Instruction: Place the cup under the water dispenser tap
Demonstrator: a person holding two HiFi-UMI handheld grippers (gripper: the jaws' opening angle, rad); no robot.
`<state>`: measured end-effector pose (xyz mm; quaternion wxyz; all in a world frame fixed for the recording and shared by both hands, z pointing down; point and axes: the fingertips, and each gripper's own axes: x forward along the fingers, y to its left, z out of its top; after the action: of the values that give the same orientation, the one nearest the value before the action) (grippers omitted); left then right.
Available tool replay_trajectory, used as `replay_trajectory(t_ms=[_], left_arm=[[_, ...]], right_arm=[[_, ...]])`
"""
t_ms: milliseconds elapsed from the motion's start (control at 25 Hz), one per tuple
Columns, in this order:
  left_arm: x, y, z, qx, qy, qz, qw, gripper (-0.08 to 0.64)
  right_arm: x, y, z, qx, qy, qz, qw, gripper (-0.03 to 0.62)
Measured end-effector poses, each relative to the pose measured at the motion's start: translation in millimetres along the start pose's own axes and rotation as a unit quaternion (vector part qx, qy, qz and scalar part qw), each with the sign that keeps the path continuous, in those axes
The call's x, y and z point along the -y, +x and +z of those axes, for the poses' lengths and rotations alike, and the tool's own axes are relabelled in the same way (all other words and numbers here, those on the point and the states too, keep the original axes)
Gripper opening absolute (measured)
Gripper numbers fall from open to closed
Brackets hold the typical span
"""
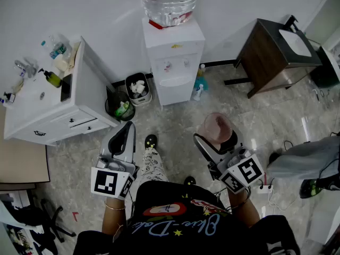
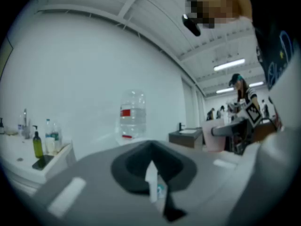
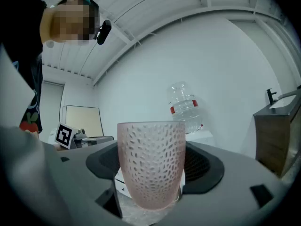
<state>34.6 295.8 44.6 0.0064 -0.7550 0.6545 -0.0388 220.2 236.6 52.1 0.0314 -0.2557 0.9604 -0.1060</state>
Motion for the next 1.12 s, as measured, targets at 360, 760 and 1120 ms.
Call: replay_trajectory(t_ms=[360,760,1120], left_arm=[[-134,126,-20,-0.024,0.03,-0.097,0.9945,-0.003],[-190,222,-116,-0.07,-0.047,-0.137,0.987,-0.003],[-185,293,-306,-0.088,0.007,-0.108,0.9902,-0.003]], right_arm=[[39,179,12,0.061,-0.062,-0.065,0.994,0.35],[138,274,-109,0.015,0.0,-0.174,0.985,0.35],[238,333,-312,0.0,-0.032,-0.191,0.981,0.35]])
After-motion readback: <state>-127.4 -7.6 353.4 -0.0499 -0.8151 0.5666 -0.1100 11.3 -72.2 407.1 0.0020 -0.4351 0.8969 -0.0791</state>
